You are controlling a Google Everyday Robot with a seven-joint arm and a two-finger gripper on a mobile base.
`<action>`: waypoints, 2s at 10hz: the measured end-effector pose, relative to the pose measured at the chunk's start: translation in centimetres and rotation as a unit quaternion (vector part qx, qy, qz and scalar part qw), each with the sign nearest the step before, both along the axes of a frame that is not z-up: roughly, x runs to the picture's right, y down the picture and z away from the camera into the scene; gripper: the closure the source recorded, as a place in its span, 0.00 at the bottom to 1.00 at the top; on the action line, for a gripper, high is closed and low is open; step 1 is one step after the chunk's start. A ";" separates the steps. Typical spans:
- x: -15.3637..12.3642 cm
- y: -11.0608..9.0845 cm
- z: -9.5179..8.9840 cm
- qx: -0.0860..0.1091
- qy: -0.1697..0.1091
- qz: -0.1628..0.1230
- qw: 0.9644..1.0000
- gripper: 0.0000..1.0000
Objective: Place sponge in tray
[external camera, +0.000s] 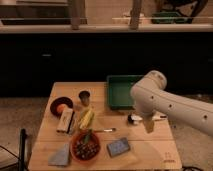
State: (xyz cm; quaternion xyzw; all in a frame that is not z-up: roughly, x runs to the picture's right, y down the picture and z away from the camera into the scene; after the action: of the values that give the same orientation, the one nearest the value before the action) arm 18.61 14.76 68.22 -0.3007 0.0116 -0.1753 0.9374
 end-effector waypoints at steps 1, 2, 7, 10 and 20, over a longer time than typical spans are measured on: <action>-0.4 0.2 0.0 -0.002 -0.005 -0.006 1.000 0.20; -0.9 0.6 -0.1 -0.004 -0.011 -0.015 1.000 0.20; -2.7 2.3 -0.1 -0.012 -0.039 -0.045 0.998 0.20; -3.9 3.4 -0.1 -0.017 -0.059 -0.062 0.996 0.20; -7.0 6.8 0.3 -0.030 -0.120 -0.093 0.988 0.20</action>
State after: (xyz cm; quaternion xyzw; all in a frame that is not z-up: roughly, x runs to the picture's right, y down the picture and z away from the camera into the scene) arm 11.61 21.57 68.50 -0.3035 -0.0782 -0.2969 0.9020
